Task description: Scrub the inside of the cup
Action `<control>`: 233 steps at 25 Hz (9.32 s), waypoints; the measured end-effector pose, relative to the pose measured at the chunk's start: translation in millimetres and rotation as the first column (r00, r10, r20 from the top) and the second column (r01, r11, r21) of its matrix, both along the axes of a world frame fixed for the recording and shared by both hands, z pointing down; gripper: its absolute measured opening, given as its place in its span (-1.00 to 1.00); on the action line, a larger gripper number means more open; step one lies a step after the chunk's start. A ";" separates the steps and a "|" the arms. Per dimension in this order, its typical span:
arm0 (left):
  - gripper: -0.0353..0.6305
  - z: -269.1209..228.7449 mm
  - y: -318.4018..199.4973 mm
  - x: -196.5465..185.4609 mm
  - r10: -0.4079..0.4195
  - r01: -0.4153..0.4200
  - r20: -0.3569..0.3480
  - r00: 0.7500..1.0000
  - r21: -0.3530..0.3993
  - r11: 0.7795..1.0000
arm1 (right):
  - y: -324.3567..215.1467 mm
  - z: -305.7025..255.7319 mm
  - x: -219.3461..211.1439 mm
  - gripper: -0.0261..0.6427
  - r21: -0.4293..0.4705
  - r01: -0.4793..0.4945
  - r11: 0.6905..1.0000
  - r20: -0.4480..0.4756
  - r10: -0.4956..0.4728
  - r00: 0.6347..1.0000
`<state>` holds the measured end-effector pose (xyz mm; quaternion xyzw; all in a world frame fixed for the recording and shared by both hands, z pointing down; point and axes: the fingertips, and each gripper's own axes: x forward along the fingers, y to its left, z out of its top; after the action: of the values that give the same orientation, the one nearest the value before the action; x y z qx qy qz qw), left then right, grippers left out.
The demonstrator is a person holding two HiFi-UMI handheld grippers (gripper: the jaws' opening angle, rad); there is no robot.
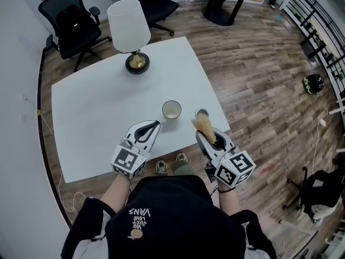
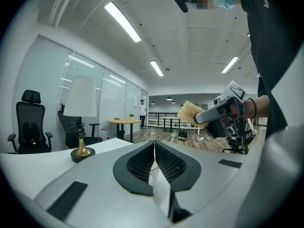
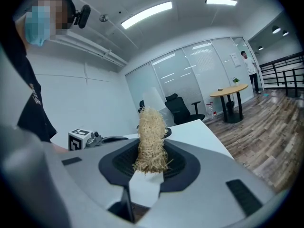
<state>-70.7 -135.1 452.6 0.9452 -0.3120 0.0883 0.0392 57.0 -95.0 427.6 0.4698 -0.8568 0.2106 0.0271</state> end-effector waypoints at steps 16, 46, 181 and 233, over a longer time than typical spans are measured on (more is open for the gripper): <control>-0.41 26.2 -24.6 18.8 -0.022 0.021 -0.011 1.000 -0.064 0.998 | -25.9 7.4 7.7 -0.61 -0.032 0.069 0.997 -0.003 -0.069 0.998; 0.34 125.4 -64.2 61.5 0.015 0.014 0.134 0.991 -0.215 0.977 | -15.9 32.7 31.6 -0.61 -0.116 0.050 0.992 -0.005 -0.051 0.999; 0.30 30.8 -103.5 45.7 -0.065 0.071 0.231 0.971 -0.018 0.997 | -84.6 6.1 -14.5 -0.62 -0.038 0.280 0.959 0.114 -0.274 0.955; 0.31 128.6 -116.4 49.3 -0.117 0.147 0.231 0.966 -0.115 0.982 | -83.7 35.4 12.6 -0.62 -0.110 0.223 0.969 0.109 -0.211 0.971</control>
<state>-21.4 -251.5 581.2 0.9017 -0.3703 0.2113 0.0718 69.5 -178.7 462.9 0.3599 -0.8890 0.2807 0.0372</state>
